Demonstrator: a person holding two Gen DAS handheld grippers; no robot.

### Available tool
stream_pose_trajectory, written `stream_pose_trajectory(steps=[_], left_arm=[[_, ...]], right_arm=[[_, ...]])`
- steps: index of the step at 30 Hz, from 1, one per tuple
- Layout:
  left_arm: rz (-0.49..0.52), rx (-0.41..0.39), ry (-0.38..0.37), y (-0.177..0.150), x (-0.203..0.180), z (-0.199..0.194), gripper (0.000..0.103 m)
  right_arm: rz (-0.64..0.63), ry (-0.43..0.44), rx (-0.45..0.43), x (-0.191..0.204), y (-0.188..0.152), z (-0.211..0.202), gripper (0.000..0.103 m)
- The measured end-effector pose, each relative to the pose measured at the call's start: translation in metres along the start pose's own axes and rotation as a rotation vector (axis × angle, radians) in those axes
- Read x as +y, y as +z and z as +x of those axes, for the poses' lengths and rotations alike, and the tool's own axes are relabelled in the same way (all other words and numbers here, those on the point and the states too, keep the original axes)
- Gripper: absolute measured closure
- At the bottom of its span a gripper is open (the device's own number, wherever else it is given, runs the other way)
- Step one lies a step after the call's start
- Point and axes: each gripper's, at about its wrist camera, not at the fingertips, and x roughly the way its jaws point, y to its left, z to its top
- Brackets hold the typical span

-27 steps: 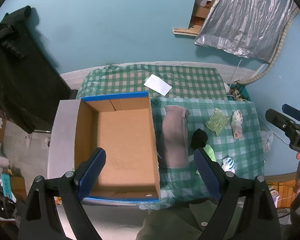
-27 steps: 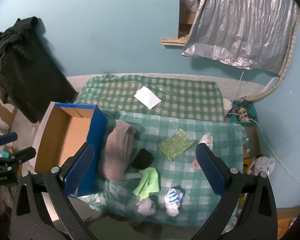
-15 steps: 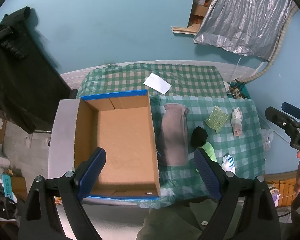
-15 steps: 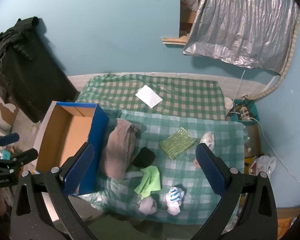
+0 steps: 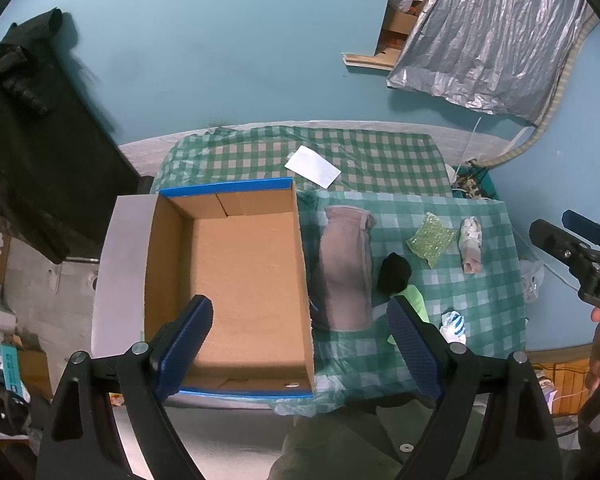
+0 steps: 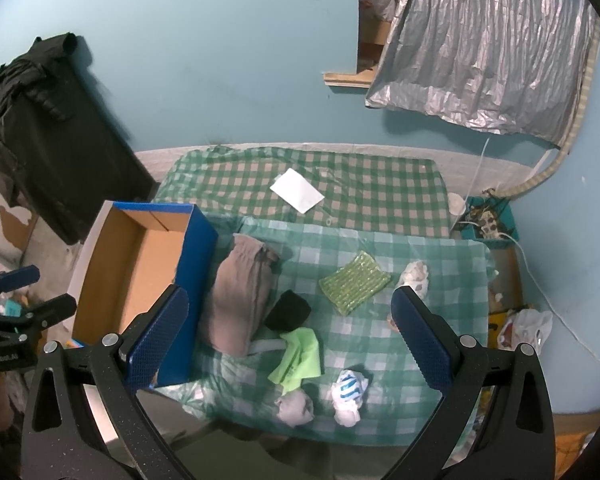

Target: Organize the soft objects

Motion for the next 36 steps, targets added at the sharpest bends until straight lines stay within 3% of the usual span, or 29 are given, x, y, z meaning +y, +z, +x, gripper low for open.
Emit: stream_pose_trajectory(steps=[36], left_arm=[[0.008,0.019,0.016,-0.003,-0.011,0.005,0.016]], right_arm=[[-0.002,0.010,-0.007,-0.001,-0.002,0.000,0.002]])
